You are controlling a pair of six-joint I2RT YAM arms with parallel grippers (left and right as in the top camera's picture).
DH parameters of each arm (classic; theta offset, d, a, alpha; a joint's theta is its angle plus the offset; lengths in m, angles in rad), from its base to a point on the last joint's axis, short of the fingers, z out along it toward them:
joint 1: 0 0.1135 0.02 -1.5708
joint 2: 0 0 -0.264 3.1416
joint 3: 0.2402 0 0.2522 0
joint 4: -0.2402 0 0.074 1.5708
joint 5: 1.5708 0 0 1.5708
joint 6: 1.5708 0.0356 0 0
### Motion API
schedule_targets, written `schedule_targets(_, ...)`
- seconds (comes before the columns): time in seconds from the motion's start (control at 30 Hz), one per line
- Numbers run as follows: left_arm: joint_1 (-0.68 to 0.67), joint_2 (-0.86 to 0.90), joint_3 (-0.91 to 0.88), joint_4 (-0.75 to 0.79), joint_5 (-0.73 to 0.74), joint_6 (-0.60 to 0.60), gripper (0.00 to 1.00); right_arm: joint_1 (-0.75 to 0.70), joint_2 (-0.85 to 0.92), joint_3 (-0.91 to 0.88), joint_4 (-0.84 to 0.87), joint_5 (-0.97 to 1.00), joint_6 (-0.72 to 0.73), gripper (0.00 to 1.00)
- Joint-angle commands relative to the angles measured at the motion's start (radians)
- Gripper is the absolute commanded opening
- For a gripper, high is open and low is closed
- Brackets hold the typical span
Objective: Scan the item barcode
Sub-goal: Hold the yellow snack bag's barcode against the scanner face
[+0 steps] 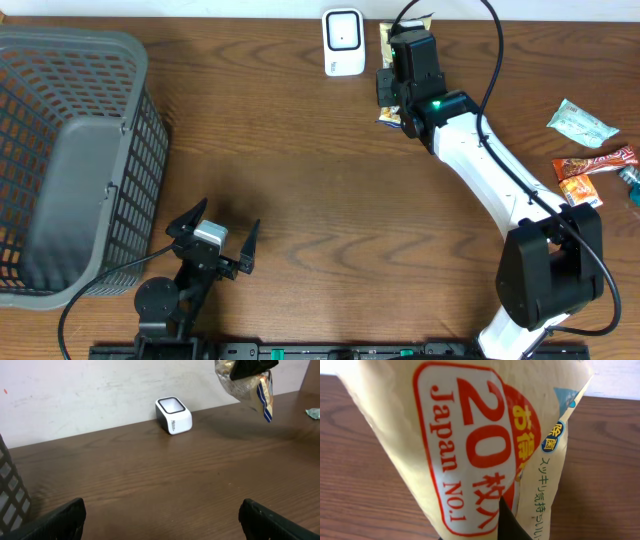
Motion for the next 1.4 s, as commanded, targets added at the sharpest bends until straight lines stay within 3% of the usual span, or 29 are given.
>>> schedule_targets(0.0, 0.006, -0.001, -0.028, -0.017, 0.020, -0.001, 0.98, -0.003, 0.005, 0.032, 0.013, 0.018, 0.043, 0.01)
schedule_targets(0.27, 0.006, -0.001, -0.028, -0.017, 0.020, -0.001, 0.98, 0.002, 0.010, 0.032, 0.012, 0.010, 0.035, 0.01)
schedule_targets(0.53, 0.006, -0.001, -0.028, -0.017, 0.020, -0.001, 0.98, 0.015, 0.077, 0.049, 0.028, 0.009, -0.092, 0.01)
schedule_targets(0.9, 0.006, -0.001, -0.028, -0.017, 0.020, -0.001, 0.98, 0.019, 0.318, 0.362, -0.097, 0.100, -0.269, 0.01)
schedule_targets(1.07, 0.006, -0.001, -0.028, -0.017, 0.020, -0.001, 0.98, 0.056, 0.388, 0.485, -0.093, 0.111, -0.428, 0.01)
schedule_targets(1.37, 0.006, -0.001, -0.028, -0.017, 0.020, -0.001, 0.98, 0.126, 0.601, 0.608, -0.066, 0.407, -0.576, 0.01)
